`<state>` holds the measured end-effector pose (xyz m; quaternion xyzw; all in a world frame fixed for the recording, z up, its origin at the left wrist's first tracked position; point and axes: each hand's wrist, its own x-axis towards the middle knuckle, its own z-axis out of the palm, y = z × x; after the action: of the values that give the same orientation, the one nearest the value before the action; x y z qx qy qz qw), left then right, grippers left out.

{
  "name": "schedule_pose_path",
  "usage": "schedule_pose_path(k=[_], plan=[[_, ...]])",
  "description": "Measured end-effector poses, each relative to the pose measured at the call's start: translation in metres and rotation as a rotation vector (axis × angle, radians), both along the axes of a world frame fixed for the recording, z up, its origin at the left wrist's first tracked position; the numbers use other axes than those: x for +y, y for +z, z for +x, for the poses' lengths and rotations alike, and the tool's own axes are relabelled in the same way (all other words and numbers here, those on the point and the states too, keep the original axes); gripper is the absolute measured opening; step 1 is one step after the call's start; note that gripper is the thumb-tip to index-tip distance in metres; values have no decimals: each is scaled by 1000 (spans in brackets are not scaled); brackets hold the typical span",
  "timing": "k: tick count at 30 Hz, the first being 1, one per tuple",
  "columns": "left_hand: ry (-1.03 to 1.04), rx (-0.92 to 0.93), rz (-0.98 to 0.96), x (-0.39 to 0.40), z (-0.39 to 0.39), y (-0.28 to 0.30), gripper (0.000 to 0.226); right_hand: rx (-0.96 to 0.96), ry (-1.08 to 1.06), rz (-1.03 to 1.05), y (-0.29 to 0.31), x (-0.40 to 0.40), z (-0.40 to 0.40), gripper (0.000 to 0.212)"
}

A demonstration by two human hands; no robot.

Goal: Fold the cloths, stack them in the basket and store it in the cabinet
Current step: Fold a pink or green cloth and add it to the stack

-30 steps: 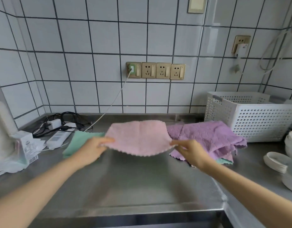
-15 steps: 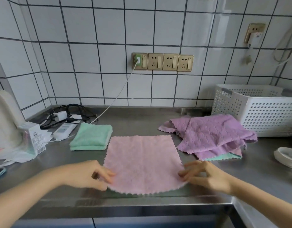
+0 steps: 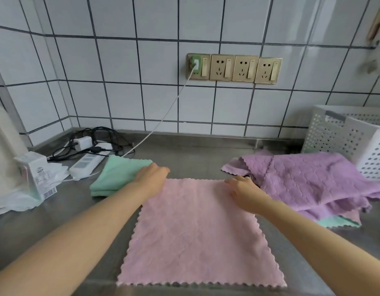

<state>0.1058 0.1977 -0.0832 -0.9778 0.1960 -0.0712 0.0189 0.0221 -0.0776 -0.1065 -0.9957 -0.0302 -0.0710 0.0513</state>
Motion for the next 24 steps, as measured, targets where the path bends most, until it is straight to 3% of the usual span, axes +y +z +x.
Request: schedule_pose_path(k=[4, 8, 13, 15, 17, 19, 21, 24], plan=[[-26, 29, -41, -5, 21, -9, 36, 3, -124, -201, -8, -8, 21, 51], [-39, 113, -241, -6, 31, -8, 24, -61, -126, -287, -2, -24, 34, 29], [-31, 43, -351, -19, 38, -13, 16, -181, -186, -298, -8, -35, 36, 17], [-23, -33, -305, -23, 37, -19, 21, -238, -184, -328, -12, -33, 32, 9], [-68, -119, -207, -23, 33, -22, 33, -307, -190, -291, -8, -30, 23, 19], [-179, -89, -284, -21, 13, -20, 42, -385, -112, -158, 2, -23, 6, 26], [-306, 58, -436, -16, -24, -17, 41, -428, 51, -50, 12, -13, -27, 28], [-442, 295, -453, 1, -93, -17, 43, -342, 317, 59, 14, -1, -94, 16]])
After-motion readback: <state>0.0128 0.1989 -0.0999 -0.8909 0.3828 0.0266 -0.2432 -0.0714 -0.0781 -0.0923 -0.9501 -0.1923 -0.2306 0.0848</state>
